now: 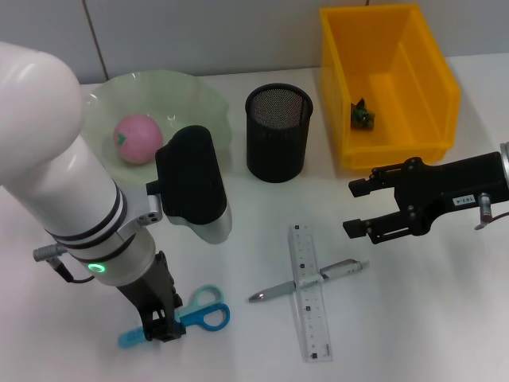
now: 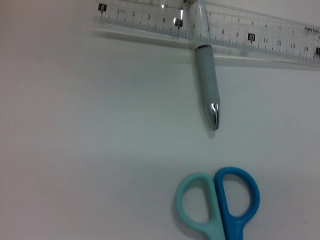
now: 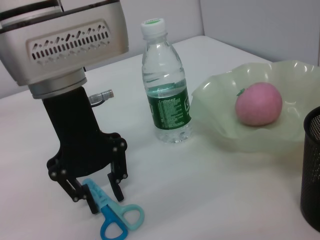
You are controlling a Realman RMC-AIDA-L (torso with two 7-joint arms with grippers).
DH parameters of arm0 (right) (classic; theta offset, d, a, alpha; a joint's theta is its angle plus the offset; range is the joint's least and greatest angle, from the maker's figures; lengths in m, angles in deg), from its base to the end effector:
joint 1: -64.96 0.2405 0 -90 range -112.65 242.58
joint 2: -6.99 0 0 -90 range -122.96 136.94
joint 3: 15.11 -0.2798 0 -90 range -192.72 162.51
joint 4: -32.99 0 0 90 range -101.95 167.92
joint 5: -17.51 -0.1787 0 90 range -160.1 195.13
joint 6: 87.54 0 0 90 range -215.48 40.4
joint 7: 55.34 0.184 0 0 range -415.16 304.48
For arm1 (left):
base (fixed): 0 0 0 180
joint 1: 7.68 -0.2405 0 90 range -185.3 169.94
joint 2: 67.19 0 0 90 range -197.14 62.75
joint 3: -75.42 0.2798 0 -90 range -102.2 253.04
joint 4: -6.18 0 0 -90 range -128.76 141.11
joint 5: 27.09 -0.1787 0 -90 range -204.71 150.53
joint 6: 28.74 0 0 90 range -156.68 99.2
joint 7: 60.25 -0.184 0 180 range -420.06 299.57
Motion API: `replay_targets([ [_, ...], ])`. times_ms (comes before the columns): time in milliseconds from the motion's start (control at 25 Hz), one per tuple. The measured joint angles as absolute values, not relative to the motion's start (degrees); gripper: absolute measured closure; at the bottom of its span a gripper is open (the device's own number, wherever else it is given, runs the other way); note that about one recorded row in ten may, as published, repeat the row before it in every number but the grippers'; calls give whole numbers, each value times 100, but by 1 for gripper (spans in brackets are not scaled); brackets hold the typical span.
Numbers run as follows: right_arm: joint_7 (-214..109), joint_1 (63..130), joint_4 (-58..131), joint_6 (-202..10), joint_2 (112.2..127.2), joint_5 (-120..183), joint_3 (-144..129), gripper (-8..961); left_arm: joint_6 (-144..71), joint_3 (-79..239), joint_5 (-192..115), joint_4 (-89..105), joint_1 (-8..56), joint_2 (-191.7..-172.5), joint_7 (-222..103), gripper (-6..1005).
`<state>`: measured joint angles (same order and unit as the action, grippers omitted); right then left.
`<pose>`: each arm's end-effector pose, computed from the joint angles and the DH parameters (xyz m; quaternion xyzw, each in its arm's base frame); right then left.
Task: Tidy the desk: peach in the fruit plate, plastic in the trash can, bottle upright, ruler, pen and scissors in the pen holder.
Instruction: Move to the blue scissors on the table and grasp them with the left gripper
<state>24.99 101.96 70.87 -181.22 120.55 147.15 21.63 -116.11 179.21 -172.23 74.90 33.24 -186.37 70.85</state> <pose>0.2577 0.3436 -0.0229 -0.9740 0.1707 0.1234 0.0839 -0.2143 0.3064 -0.1115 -0.9503 -0.0526 0.3064 0.0164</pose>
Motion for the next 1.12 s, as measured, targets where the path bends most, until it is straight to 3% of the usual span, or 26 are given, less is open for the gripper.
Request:
replay_targets([
  [320,2499,10205,7086,-18123,12054,14716,2163,192,-11629,17922,-17132,7382,3408,-18637,7128,672],
  [800,2499,10207,7086,-18123,12055,14757,2163,192,-11645,17921,-17037,7371,3426,-18637,7148,665],
  [1040,2499,10214,7087,-18127,12047,14767,2163,193,-11616,17964,-17024,7367,3425,-18637,7131,644],
  [1120,2500,10214,7086,-18138,12038,14768,2166,194,-11616,17964,-17024,7367,3425,-18637,7131,584],
])
